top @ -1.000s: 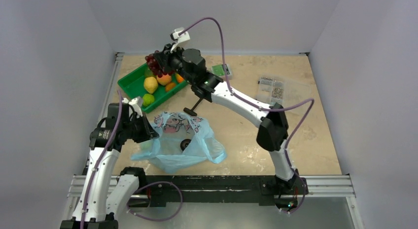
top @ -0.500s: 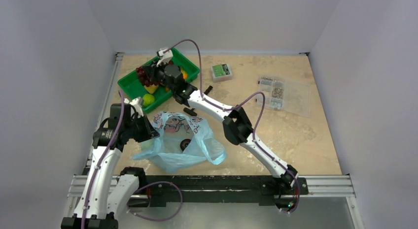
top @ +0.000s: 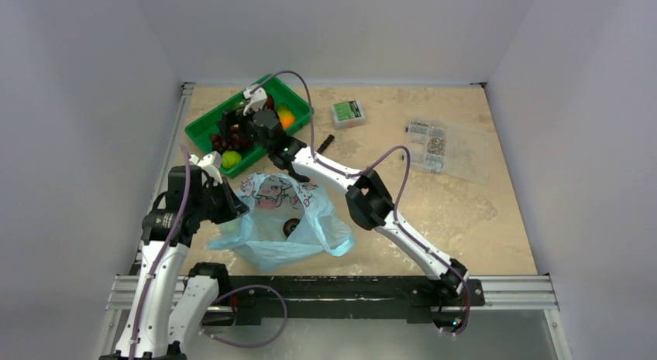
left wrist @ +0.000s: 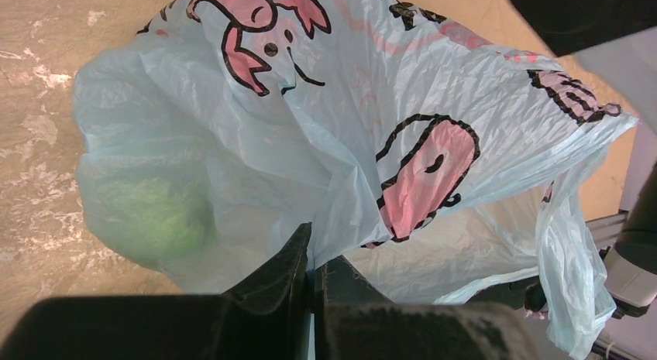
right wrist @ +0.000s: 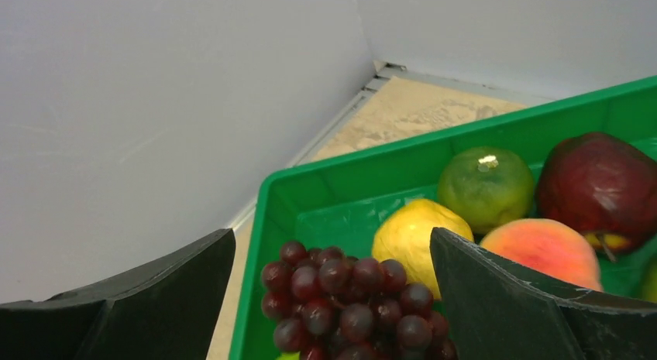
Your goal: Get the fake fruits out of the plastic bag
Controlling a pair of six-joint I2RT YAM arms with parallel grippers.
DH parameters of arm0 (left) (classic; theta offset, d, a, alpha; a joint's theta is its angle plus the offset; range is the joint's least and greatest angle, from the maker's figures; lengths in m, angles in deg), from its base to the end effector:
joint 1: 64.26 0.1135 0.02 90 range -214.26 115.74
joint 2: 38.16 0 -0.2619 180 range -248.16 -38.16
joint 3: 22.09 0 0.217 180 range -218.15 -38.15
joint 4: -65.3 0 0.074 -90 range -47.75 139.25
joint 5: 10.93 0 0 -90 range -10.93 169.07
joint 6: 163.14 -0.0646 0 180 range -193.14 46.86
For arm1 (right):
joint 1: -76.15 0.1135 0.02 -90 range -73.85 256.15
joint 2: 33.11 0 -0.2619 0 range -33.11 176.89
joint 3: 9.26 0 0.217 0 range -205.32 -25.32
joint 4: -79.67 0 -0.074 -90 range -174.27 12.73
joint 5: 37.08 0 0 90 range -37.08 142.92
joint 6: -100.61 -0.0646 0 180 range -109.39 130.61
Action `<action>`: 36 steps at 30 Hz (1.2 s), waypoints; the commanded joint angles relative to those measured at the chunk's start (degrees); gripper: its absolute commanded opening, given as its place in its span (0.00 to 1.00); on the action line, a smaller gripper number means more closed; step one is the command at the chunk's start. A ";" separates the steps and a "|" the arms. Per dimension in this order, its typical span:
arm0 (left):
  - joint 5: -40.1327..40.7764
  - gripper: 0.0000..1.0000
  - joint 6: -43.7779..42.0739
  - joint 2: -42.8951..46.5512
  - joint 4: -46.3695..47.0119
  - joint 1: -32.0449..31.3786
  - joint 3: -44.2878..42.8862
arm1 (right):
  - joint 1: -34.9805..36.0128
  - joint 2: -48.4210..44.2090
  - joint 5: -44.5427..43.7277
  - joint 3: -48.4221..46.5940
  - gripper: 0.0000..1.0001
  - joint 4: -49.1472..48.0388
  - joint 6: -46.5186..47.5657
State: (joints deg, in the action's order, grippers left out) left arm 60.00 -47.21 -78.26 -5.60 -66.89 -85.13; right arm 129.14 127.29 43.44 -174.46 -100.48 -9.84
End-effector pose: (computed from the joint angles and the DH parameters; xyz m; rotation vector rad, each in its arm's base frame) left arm 0.1089 -0.0261 0.2665 -0.3382 2.4195 -0.6279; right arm 0.3818 0.4888 0.2314 -0.2993 1.5248 0.9060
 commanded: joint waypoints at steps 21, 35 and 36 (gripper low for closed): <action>-7.47 0.00 -1.85 -0.18 4.03 0.17 0.74 | 6.57 -73.47 4.54 63.81 0.99 34.68 23.85; -12.31 0.00 -0.82 -1.99 4.53 -0.78 -2.43 | 8.59 -64.42 -18.03 73.07 0.91 19.22 17.09; -11.26 0.00 -0.13 -2.53 5.20 -2.23 -3.27 | 8.42 -64.27 -18.88 73.24 0.83 19.08 15.58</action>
State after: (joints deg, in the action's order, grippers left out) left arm 50.30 -48.61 -78.83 -3.96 -66.98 -84.71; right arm 137.95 63.12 32.34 -101.52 -73.84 11.34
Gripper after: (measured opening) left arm 0.011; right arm 0.934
